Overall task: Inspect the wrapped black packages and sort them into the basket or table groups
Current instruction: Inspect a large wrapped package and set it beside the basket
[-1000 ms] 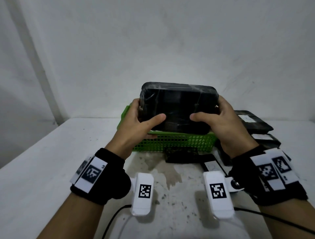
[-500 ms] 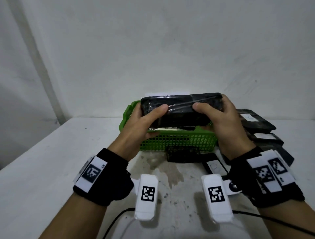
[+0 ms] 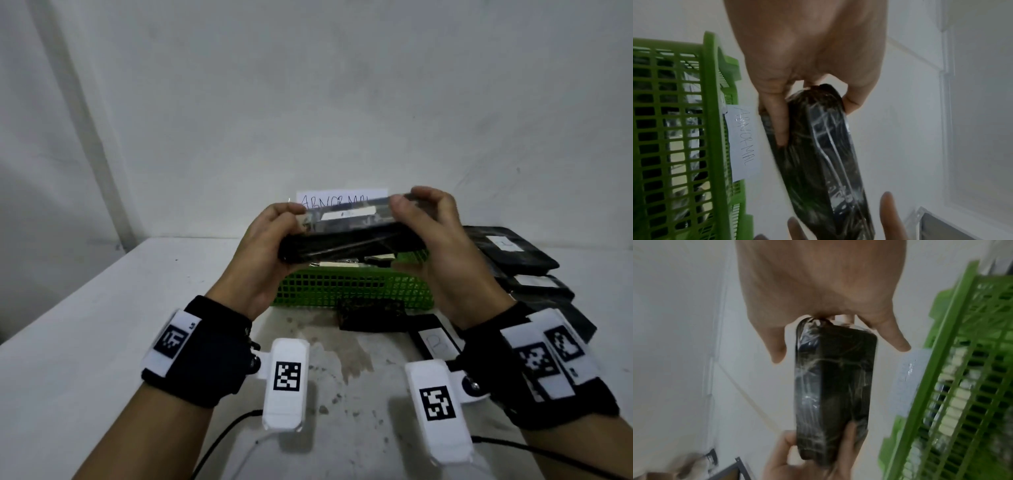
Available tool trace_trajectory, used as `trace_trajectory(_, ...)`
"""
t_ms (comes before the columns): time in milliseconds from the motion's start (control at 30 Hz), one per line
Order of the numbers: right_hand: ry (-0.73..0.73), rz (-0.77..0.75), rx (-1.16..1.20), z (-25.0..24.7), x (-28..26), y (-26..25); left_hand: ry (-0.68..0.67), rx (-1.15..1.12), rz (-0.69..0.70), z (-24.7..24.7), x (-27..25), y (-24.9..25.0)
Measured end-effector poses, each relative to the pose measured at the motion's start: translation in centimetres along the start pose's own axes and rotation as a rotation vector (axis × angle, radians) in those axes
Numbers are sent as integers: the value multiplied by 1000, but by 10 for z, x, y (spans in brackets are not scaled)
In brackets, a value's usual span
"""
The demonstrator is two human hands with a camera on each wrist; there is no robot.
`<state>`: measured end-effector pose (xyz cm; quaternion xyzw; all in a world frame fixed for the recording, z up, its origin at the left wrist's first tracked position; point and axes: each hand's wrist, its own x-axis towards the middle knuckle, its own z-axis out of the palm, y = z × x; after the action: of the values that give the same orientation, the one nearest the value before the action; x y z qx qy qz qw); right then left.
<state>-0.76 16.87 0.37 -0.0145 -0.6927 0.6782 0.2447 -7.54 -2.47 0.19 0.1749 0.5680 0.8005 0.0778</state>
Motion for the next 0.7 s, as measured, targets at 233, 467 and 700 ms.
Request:
trace_trajectory(233, -49, 128, 147, -12, 4, -1, -43, 50, 77, 1, 5, -10)
trace_trajectory(467, -50, 36, 128, -9, 5, 5, 6, 180, 168, 1, 5, -14)
trace_trajectory(700, -59, -30, 107, -19, 4, -2, -133, -204, -70, 2, -6, 2)
